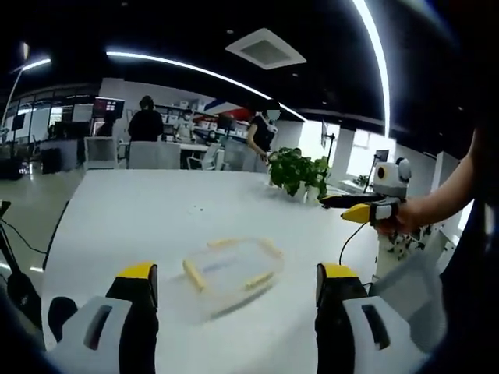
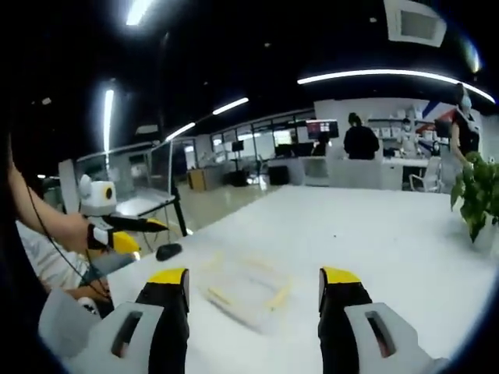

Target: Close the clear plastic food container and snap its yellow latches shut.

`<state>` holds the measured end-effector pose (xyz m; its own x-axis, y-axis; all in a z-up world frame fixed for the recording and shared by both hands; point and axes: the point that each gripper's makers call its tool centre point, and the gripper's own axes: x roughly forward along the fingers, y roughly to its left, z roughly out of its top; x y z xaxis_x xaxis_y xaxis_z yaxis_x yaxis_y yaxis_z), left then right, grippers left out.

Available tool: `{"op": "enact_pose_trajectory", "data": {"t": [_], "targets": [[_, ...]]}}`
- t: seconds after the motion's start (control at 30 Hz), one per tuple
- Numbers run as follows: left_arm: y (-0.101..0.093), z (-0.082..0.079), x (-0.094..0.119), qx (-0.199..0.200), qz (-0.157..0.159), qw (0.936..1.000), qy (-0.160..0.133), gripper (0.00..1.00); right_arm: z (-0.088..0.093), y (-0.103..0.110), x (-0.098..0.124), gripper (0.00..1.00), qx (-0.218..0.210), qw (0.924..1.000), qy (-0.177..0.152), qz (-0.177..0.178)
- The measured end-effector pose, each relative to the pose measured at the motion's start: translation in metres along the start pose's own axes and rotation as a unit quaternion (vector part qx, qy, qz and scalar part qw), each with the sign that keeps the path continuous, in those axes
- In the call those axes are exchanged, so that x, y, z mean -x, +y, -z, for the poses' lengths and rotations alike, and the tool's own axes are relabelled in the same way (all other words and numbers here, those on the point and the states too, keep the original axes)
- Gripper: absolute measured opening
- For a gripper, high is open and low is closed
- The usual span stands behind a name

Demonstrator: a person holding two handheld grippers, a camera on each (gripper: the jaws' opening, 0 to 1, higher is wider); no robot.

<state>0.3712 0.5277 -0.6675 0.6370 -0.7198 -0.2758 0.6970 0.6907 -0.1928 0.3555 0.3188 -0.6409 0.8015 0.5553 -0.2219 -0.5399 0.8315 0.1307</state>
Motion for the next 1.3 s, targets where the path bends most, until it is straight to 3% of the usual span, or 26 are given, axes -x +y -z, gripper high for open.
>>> {"op": "enact_pose_trajectory", "data": {"t": [0.67, 1.07, 1.3], "targets": [[-0.007, -0.011, 0.021, 0.007, -0.027, 0.9989, -0.038, 0.82, -0.009, -0.016, 0.033, 0.67, -0.005, 0.9993, -0.024, 0.028], [-0.028, -0.002, 0.029, 0.009, -0.039, 0.9979, -0.051, 0.81, -0.006, -0.005, 0.058, 0.66, 0.004, 0.999, -0.033, 0.03], [-0.039, 0.007, 0.033, 0.002, -0.043, 0.9977, -0.052, 0.8, 0.002, -0.003, 0.068, 0.71, 0.013, 0.9985, -0.039, 0.036]]}}
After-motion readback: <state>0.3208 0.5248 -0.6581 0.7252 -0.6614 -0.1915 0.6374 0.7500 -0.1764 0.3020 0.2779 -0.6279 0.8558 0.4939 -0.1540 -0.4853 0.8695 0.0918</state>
